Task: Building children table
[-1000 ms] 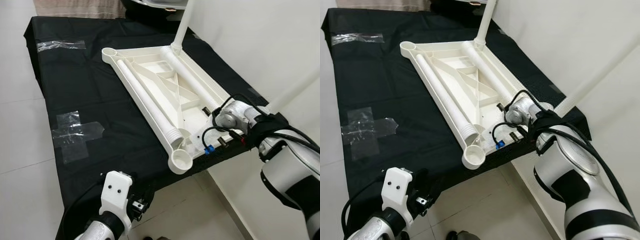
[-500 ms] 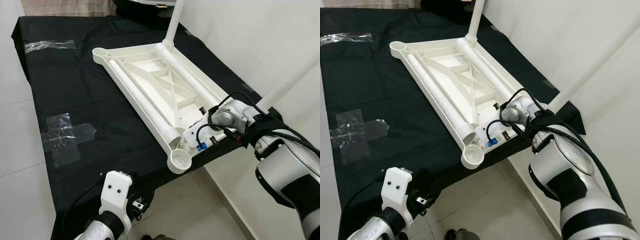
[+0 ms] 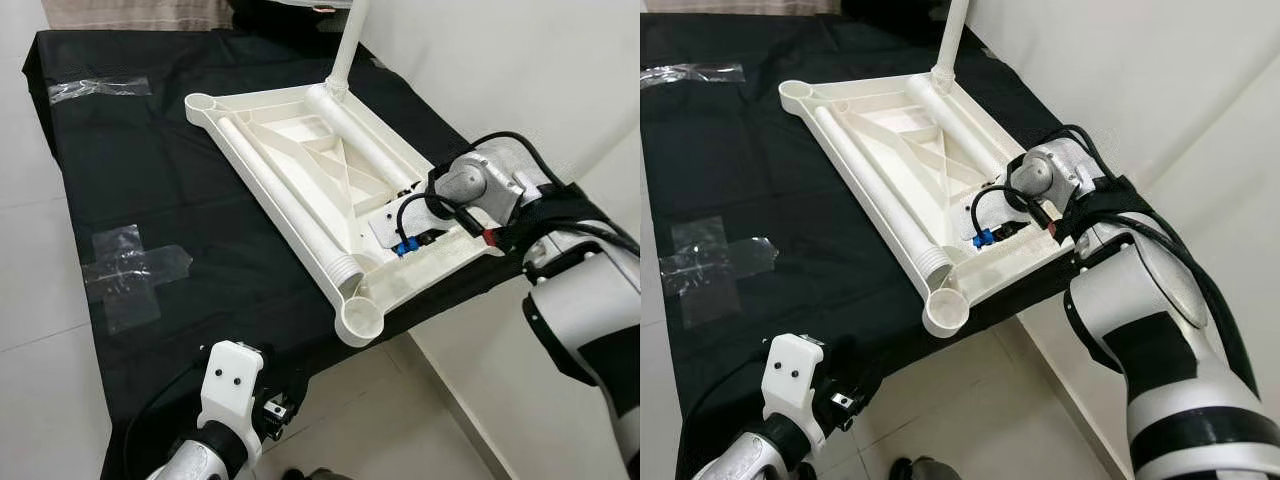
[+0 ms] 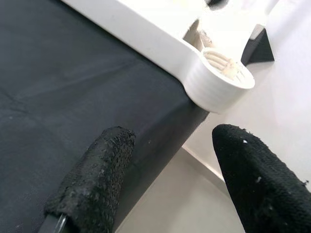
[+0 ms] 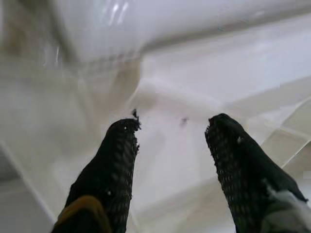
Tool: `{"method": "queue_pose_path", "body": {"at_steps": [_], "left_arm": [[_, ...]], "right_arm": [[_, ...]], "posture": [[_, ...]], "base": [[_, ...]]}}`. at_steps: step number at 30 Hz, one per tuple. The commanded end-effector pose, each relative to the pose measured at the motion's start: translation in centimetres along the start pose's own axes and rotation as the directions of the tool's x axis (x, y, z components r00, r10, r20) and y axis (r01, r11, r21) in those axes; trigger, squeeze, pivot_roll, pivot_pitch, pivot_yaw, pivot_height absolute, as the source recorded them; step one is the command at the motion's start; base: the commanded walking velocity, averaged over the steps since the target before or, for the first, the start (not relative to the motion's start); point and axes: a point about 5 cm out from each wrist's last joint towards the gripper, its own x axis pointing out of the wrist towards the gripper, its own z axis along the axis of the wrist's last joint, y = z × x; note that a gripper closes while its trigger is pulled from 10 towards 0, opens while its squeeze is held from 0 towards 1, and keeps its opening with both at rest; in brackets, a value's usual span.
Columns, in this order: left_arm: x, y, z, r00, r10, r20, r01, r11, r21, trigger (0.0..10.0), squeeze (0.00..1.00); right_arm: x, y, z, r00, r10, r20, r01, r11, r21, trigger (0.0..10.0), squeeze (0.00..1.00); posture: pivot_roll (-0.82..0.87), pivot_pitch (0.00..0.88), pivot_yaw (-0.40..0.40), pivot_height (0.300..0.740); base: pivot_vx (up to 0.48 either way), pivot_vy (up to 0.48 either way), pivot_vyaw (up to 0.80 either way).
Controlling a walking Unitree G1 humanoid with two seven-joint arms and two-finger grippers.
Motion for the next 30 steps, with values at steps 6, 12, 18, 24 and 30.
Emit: {"method": "queue_pose_path", "body": {"at_steps": [6, 12, 18, 24, 30], "left_arm": [[0.1, -0.2, -0.5, 1.0, -0.006, -0.026, 0.006, 1.0, -0.013, 10.0, 0.0], [0.1, -0.2, -0.5, 1.0, -0.006, -0.024, 0.005, 1.0, -0.01, 10.0, 0.0], [0.0, -0.1, -0.4, 1.0, -0.002, -0.025, 0.002, 1.0, -0.007, 10.0, 0.0], [-0.1, -0.1, -0.3, 1.0, -0.004, -0.025, 0.003, 1.0, -0.007, 10.0, 0.0], [-0.2, -0.2, -0.3, 1.0, -0.002, -0.027, 0.002, 1.0, -0.009, 10.0, 0.0]], "right_arm": [[-0.3, -3.9, 4.3, 0.89, -0.35, 0.294, 0.207, 0.882, 0.423, 10.0, 0.0], [1.4, -4.2, 4.8, 0.829, -0.508, 0.234, 0.254, 0.714, 0.652, 10.0, 0.0], [5.5, -2.6, 5.8, 0.816, -0.564, 0.124, 0.199, 0.476, 0.857, 10.0, 0.0], [8.1, -1.1, 7.3, 0.845, -0.527, 0.094, 0.113, 0.346, 0.931, 10.0, 0.0], [9.1, -0.6, 8.8, 0.854, -0.508, 0.11, 0.035, 0.268, 0.963, 10.0, 0.0]], "posture": [[0.02, 0.167, -0.246, 0.74], [0.02, 0.172, -0.246, 0.74], [0.03, 0.181, -0.244, 0.74], [0.03, 0.19, -0.243, 0.74], [0.03, 0.2, -0.247, 0.74]], "base": [[0.0, 0.0, 0.0], [0.0, 0.0, 0.0], [0.0, 0.0, 0.0], [0.0, 0.0, 0.0], [0.0, 0.0, 0.0]]}}
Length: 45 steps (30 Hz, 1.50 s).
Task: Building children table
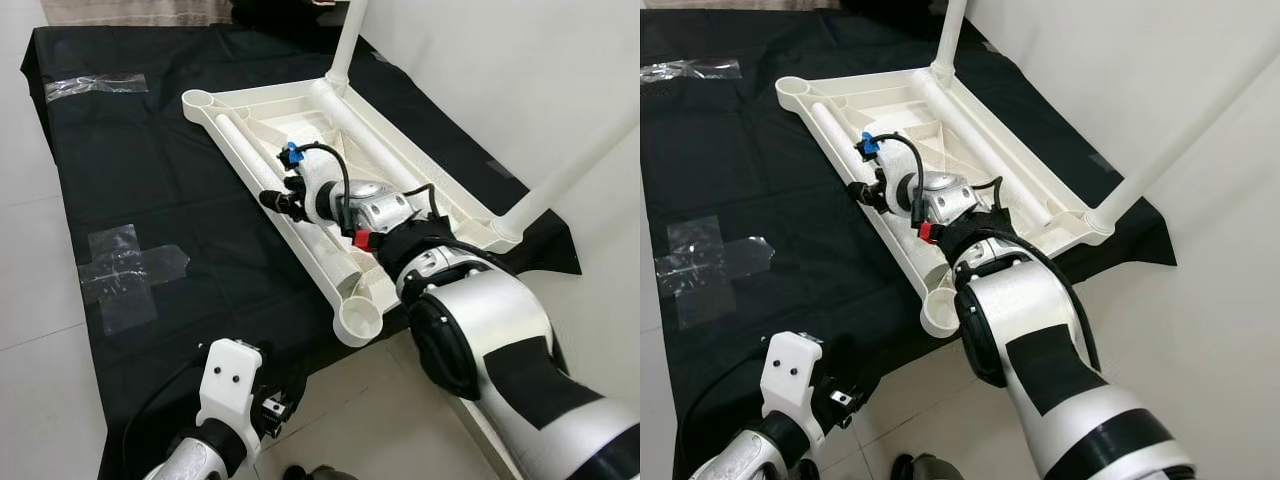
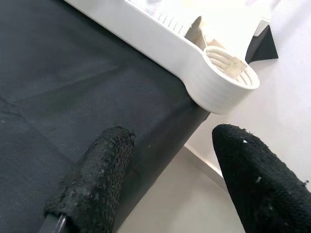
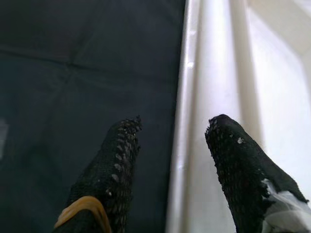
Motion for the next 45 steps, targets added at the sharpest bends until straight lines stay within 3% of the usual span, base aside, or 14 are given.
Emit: {"method": "queue_pose_path", "body": {"at_steps": [1, 5, 22, 30, 39, 44, 45], "left_arm": [[-0.2, -0.3, -0.3, 1.0, -0.01, -0.025, 0.009, 1.0, -0.01, 10.0, 0.0], [-0.3, -0.5, -0.3, 1.0, -0.011, -0.027, 0.01, 1.0, -0.011, 10.0, 0.0], [-0.6, -0.6, -0.2, 1.0, -0.007, -0.028, 0.007, 1.0, -0.015, 10.0, 0.0], [-0.9, -0.9, -0.1, 0.999, -0.009, -0.032, 0.009, 1.0, -0.024, 10.0, 0.0], [-1.4, -1.8, -0.1, 0.999, -0.009, -0.037, 0.007, 0.999, -0.046, 10.0, 0.0], [-1.9, -2.4, 0.4, 1.0, 0.01, -0.018, -0.011, 0.998, -0.065, 10.0, 0.0], [-1.9, -2.4, 1.2, 1.0, 0.012, 0.011, -0.011, 1.0, -0.023, 10.0, 0.0]], "right_arm": [[0.0, -0.3, -0.9, 1.0, -0.01, -0.022, 0.011, 0.999, 0.047, 10.0, 0.0], [0.6, 0.9, -1.3, 0.999, -0.015, -0.049, 0.019, 0.996, 0.082, 10.0, 0.0], [0.7, 0.8, -3.0, 0.988, -0.09, -0.126, 0.097, 0.994, 0.049, 10.0, 0.0], [1.0, 1.5, -4.1, 0.973, -0.093, -0.212, 0.073, 0.992, -0.098, 10.0, 0.0], [1.0, 1.9, -3.0, 0.974, -0.091, -0.205, 0.059, 0.986, -0.156, 10.0, 0.0], [0.9, 1.7, -2.0, 0.98, -0.093, -0.173, 0.069, 0.988, -0.139, 10.0, 0.0], [0.8, 1.6, -1.7, 0.983, -0.09, -0.161, 0.072, 0.991, -0.115, 10.0, 0.0]], "posture": [[0.03, 0.2, -0.247, 0.74], [0.03, 0.203, -0.249, 0.74], [0.02, 0.228, -0.257, 0.74], [0.01, 0.233, -0.264, 0.74], [0.01, 0.24, -0.297, 0.74], [0.01, 0.244, -0.308, 0.74], [0.01, 0.248, -0.31, 0.74]], "base": [[0.0, 0.0, 0.0], [0.0, 0.0, 0.0], [0.0, 0.0, 0.0], [0.0, 0.0, 0.0], [0.0, 0.0, 0.0], [0.0, 0.0, 0.0], [0.0, 0.0, 0.0]]}}
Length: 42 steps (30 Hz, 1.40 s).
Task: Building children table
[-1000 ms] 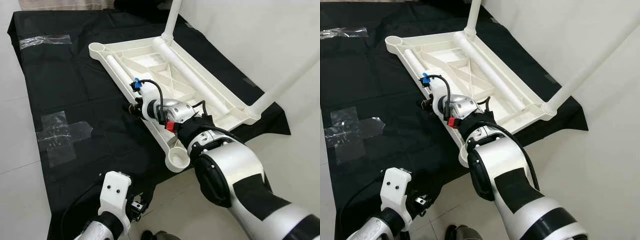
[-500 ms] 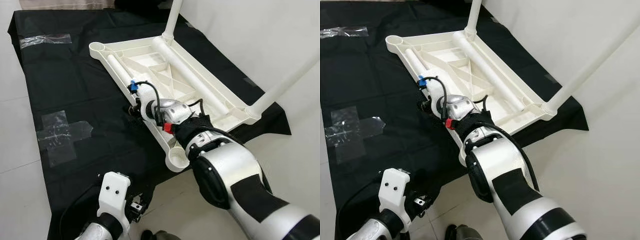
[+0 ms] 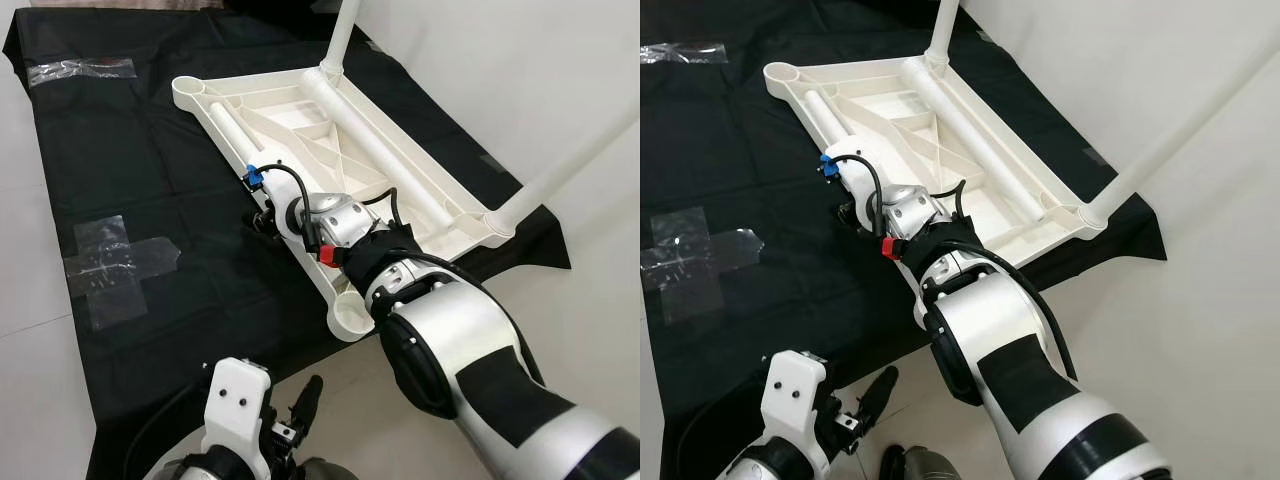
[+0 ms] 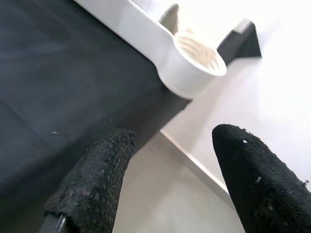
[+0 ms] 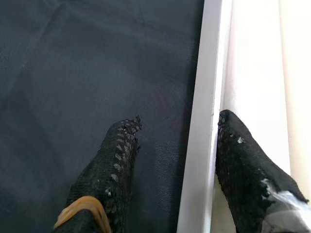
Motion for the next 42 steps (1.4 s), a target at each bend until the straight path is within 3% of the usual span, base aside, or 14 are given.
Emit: {"method": "queue_pose_path", "body": {"at_steps": [1, 7, 14, 15, 16, 17, 19, 20, 34, 38, 40, 42], "left_arm": [[-0.1, -0.4, 1.1, 0.999, -0.009, 0.038, 0.007, 0.999, 0.049, 10.0, 0.0], [0.0, 0.6, 3.6, 0.989, 0.044, 0.138, -0.065, 0.986, 0.151, 10.0, 0.0], [-0.2, 0.7, 4.1, 0.985, 0.075, 0.156, -0.098, 0.984, 0.148, 10.0, 0.0], [-0.2, 0.5, 4.1, 0.985, 0.075, 0.155, -0.098, 0.985, 0.143, 10.0, 0.0], [-0.2, 0.5, 4.1, 0.985, 0.075, 0.155, -0.098, 0.985, 0.143, 10.0, 0.0], [-0.3, 0.3, 4.1, 0.986, 0.074, 0.153, -0.095, 0.985, 0.141, 10.0, 0.0], [-0.3, 0.1, 4.2, 0.986, 0.073, 0.149, -0.095, 0.985, 0.141, 10.0, 0.0], [-0.5, 0.0, 4.1, 0.988, 0.077, 0.136, -0.096, 0.985, 0.143, 10.0, 0.0], [0.0, 0.3, 4.1, 0.987, 0.087, 0.131, -0.109, 0.98, 0.166, 10.0, 0.0], [0.1, 0.5, 4.1, 0.987, 0.094, 0.127, -0.114, 0.98, 0.163, 10.0, 0.0], [0.3, 0.6, 3.9, 0.988, 0.094, 0.12, -0.113, 0.979, 0.169, 10.0, 0.0], [0.3, 0.6, 3.9, 0.988, 0.094, 0.12, -0.113, 0.979, 0.169, 10.0, 0.0]], "right_arm": [[0.0, -0.6, -1.3, 0.999, -0.006, -0.049, 0.008, 0.998, 0.06, 10.0, 0.0], [-0.4, -1.2, -0.5, 1.0, -0.016, -0.027, 0.018, 0.995, 0.093, 10.0, 0.0], [-0.3, -1.0, -0.7, 0.999, -0.005, -0.049, 0.008, 0.999, 0.047, 10.0, 0.0], [-0.2, -0.8, -1.0, 0.997, 0.014, -0.07, -0.012, 1.0, 0.02, 8.2, 0.0], [-0.2, -0.8, -1.0, 0.997, 0.014, -0.07, -0.012, 1.0, 0.02, 8.2, 0.0], [-0.2, -0.6, -1.2, 0.996, 0.025, -0.084, -0.026, 1.0, -0.012, 4.4, 0.0], [-0.1, -0.5, -1.3, 0.995, 0.031, -0.093, -0.034, 0.999, -0.032, 4.4, 0.0], [0.0, 0.0, -1.6, 0.991, 0.067, -0.119, -0.076, 0.994, -0.072, 0.0, 0.0], [-0.4, -0.5, -1.7, 0.982, 0.128, -0.139, -0.143, 0.984, -0.106, 0.0, 0.0], [-0.5, -0.6, -1.9, 0.973, 0.17, -0.157, -0.192, 0.972, -0.135, 0.0, 0.0], [-0.6, -0.3, -2.3, 0.946, 0.262, -0.192, -0.295, 0.94, -0.171, 0.0, 0.0], [-0.6, -0.3, -2.3, 0.946, 0.262, -0.192, -0.295, 0.94, -0.171, 0.0, 0.0]], "posture": [[0.01, 0.253, -0.313, 0.74], [0.02, 0.265, -0.321, 0.74], [0.01, 0.281, -0.326, 0.74], [0.01, 0.292, -0.329, 0.74], [0.01, 0.292, -0.329, 0.74], [0.01, 0.293, -0.331, 0.74], [0.01, 0.293, -0.331, 0.74], [0.01, 0.305, -0.339, 0.74], [0.0, 0.306, -0.331, 0.74], [0.0, 0.302, -0.321, 0.74], [0.0, 0.298, -0.316, 0.74], [0.0, 0.298, -0.316, 0.74]], "base": [[0.0, 0.0, 0.0], [0.0, 0.0, 0.0], [0.0, 0.0, 0.0], [0.0, 0.0, 0.0], [0.0, 0.0, 0.0], [0.0, 0.0, 0.0], [0.0, 0.0, 0.0], [0.0, 0.0, 0.0], [0.0, 0.0, 0.0], [0.0, 0.0, 0.0], [0.0, 0.0, 0.0], [0.0, 0.0, 0.0]]}}
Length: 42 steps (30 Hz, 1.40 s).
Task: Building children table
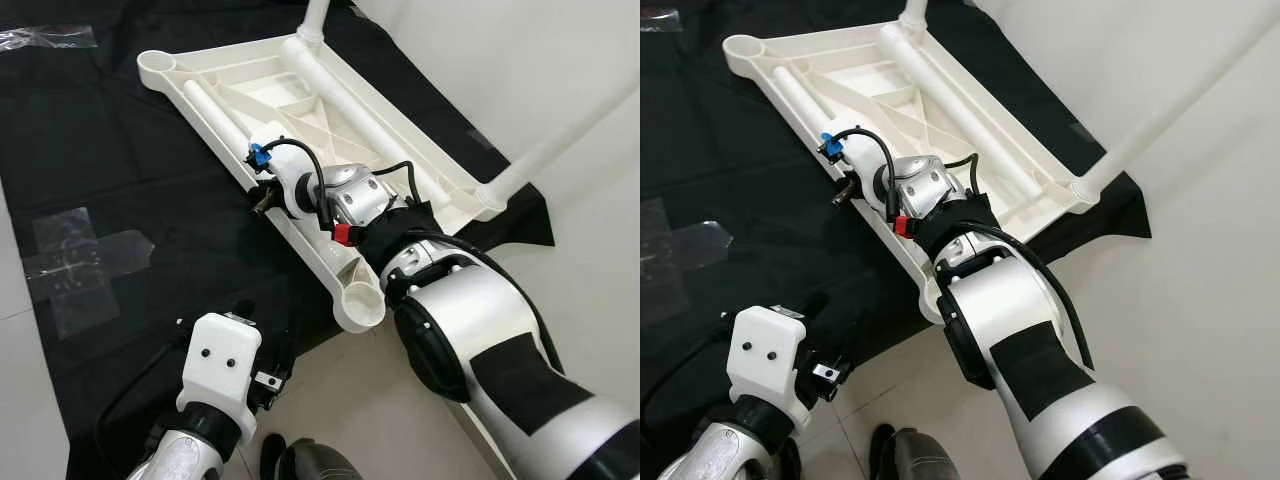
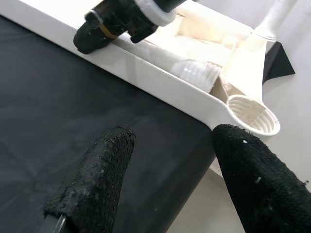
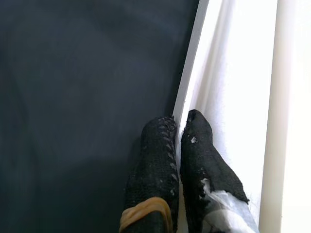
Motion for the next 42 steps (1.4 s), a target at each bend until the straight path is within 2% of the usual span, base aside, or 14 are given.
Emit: {"method": "queue_pose_path", "body": {"at_steps": [1, 3, 6, 10, 12, 14, 17, 18, 20, 22, 28, 30, 33, 42], "left_arm": [[0.0, -0.2, -0.8, 0.999, -0.008, -0.044, 0.008, 1.0, 0.0, 10.0, 0.0], [0.0, -0.3, -0.9, 0.999, -0.019, -0.05, 0.019, 1.0, 0.003, 10.0, 0.0], [0.0, -0.3, -1.0, 0.998, -0.021, -0.053, 0.021, 1.0, 0.0, 10.0, 0.0], [0.1, -0.1, -1.3, 0.998, -0.029, -0.062, 0.029, 1.0, 0.01, 10.0, 0.0], [0.2, -0.1, -1.5, 0.997, -0.038, -0.071, 0.039, 0.999, 0.015, 10.0, 0.0], [0.2, -0.1, -1.6, 0.997, -0.041, -0.072, 0.042, 0.999, 0.014, 10.0, 0.0], [0.3, -0.2, -1.7, 0.996, -0.051, -0.076, 0.053, 0.998, 0.016, 10.0, 0.0], [0.3, -0.2, -1.7, 0.996, -0.051, -0.076, 0.053, 0.998, 0.016, 10.0, 0.0], [0.3, -0.3, -1.8, 0.996, -0.056, -0.075, 0.057, 0.998, 0.016, 10.0, 0.0], [0.4, -0.3, -1.8, 0.996, -0.057, -0.074, 0.058, 0.998, 0.016, 10.0, 0.0], [0.5, -0.4, -1.9, 0.995, -0.071, -0.074, 0.072, 0.997, 0.019, 10.0, 0.0], [0.5, -0.4, -1.9, 0.995, -0.071, -0.074, 0.072, 0.997, 0.019, 10.0, 0.0], [0.5, -0.5, -2.1, 0.994, -0.075, -0.075, 0.076, 0.997, 0.016, 10.0, 0.0], [0.6, -0.5, -2.1, 0.994, -0.076, -0.075, 0.078, 0.997, 0.015, 10.0, 0.0]], "right_arm": [[0.9, 1.6, -3.8, 0.973, 0.159, -0.165, -0.164, 0.986, -0.017, 0.0, 0.0], [0.6, 1.8, -4.1, 0.951, 0.246, -0.184, -0.257, 0.966, -0.038, 0.0, 0.0], [0.6, 1.8, -4.1, 0.944, 0.271, -0.187, -0.284, 0.958, -0.044, 0.0, 0.0], [0.0, 1.9, -3.8, 0.903, 0.382, -0.196, -0.407, 0.907, -0.106, 0.0, 0.0], [-0.3, 2.1, -3.7, 0.862, 0.46, -0.211, -0.496, 0.852, -0.167, 0.0, 0.0], [-0.4, 2.2, -3.7, 0.854, 0.474, -0.216, -0.512, 0.841, -0.174, 0.0, 0.0], [-0.8, 2.4, -4.3, 0.792, 0.553, -0.259, -0.606, 0.766, -0.216, 0.0, 0.0], [-0.8, 2.4, -4.3, 0.792, 0.553, -0.259, -0.606, 0.766, -0.216, 0.0, 0.0], [-1.4, 2.4, -4.9, 0.739, 0.6, -0.305, -0.671, 0.693, -0.262, 0.0, 0.0], [-1.5, 2.3, -5.1, 0.733, 0.604, -0.314, -0.679, 0.682, -0.272, 0.0, 0.0], [-2.5, 1.6, -6.3, 0.692, 0.601, -0.4, -0.722, 0.583, -0.373, 0.0, 0.0], [-2.5, 1.6, -6.3, 0.692, 0.601, -0.4, -0.722, 0.583, -0.373, 0.0, 0.0], [-3.3, 0.7, -7.2, 0.696, 0.562, -0.447, -0.718, 0.539, -0.441, 0.0, 0.0], [-3.4, 0.5, -7.4, 0.702, 0.548, -0.454, -0.712, 0.533, -0.457, 0.0, 0.0]], "posture": [[0.0, 0.295, -0.311, 0.74], [0.0, 0.29, -0.302, 0.74], [0.0, 0.29, -0.302, 0.74], [0.01, 0.281, -0.291, 0.74], [0.01, 0.277, -0.285, 0.74], [0.01, 0.277, -0.285, 0.74], [0.01, 0.268, -0.278, 0.74], [0.01, 0.268, -0.278, 0.74], [0.01, 0.264, -0.275, 0.74], [0.01, 0.264, -0.275, 0.74], [0.02, 0.252, -0.269, 0.74], [0.02, 0.252, -0.269, 0.74], [0.02, 0.246, -0.268, 0.74], [0.02, 0.246, -0.268, 0.74]], "base": [[0.0, 0.0, 0.0], [0.0, 0.0, 0.0], [0.0, 0.0, 0.0], [0.0, 0.0, 0.0], [0.0, 0.0, 0.0], [0.0, 0.0, 0.0], [0.0, 0.0, 0.0], [0.0, 0.0, 0.0], [0.0, 0.0, 0.0], [0.0, 0.0, 0.0], [0.0, 0.0, 0.0], [0.0, 0.0, 0.0], [0.0, 0.0, 0.0], [0.0, 0.0, 0.0]]}}
